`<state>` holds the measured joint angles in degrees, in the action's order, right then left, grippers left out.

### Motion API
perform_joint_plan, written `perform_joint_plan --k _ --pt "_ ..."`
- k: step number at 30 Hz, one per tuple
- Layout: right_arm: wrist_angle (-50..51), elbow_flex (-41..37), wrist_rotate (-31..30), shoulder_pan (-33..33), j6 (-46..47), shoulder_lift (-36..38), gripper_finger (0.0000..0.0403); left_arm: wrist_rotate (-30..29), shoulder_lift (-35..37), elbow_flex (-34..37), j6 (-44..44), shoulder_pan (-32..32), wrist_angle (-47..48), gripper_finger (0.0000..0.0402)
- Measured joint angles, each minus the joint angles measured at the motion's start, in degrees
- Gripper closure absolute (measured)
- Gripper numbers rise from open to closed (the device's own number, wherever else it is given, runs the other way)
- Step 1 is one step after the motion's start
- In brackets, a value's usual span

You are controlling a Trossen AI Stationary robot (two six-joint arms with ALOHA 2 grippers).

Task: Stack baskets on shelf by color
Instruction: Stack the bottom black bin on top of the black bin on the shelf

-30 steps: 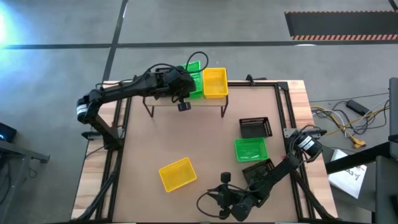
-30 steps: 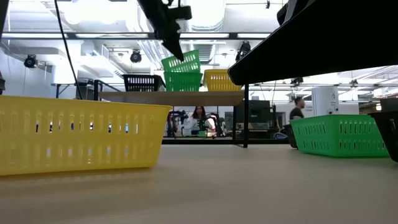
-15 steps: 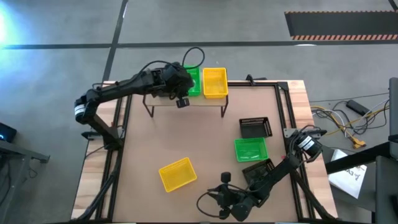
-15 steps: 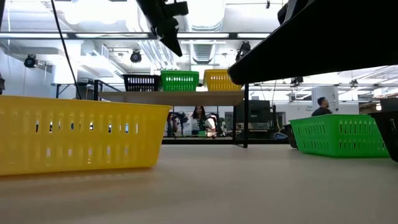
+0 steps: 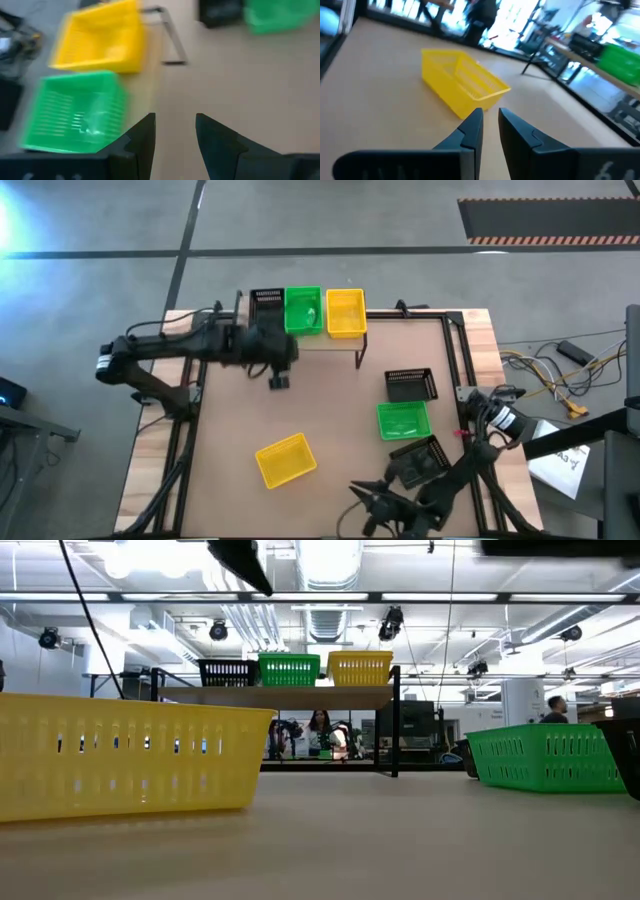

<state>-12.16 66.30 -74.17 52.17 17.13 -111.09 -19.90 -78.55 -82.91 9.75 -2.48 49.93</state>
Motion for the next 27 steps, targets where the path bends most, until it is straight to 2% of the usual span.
perform_joint_plan --k 6,12,16,19,24,27 --pt "0.2 0.0 -8.1 6.2 4.9 2.9 0.0349 -2.9 4.3 13.3 -10.8 13.6 -6.1 0.0277" --pt "0.1 0.0 -8.2 11.0 7.1 8.6 0.0349 -7.7 6.1 25.7 -21.4 26.1 -18.0 0.0277" --pt "2.3 0.0 -6.3 13.1 10.7 11.9 0.0349 -10.6 6.0 30.8 -28.4 32.0 -22.5 0.0277" --pt "11.7 0.0 -0.5 13.6 21.7 14.4 0.0349 -12.4 5.2 33.6 -32.0 35.4 -25.3 0.0277" --pt "41.8 0.0 13.9 11.7 57.8 16.6 0.0349 -13.7 3.5 36.0 -33.4 38.5 -31.0 0.0277" --pt "57.1 0.0 20.5 10.2 73.9 17.2 0.0349 -14.9 2.8 37.0 -33.2 38.7 -35.1 0.0277"
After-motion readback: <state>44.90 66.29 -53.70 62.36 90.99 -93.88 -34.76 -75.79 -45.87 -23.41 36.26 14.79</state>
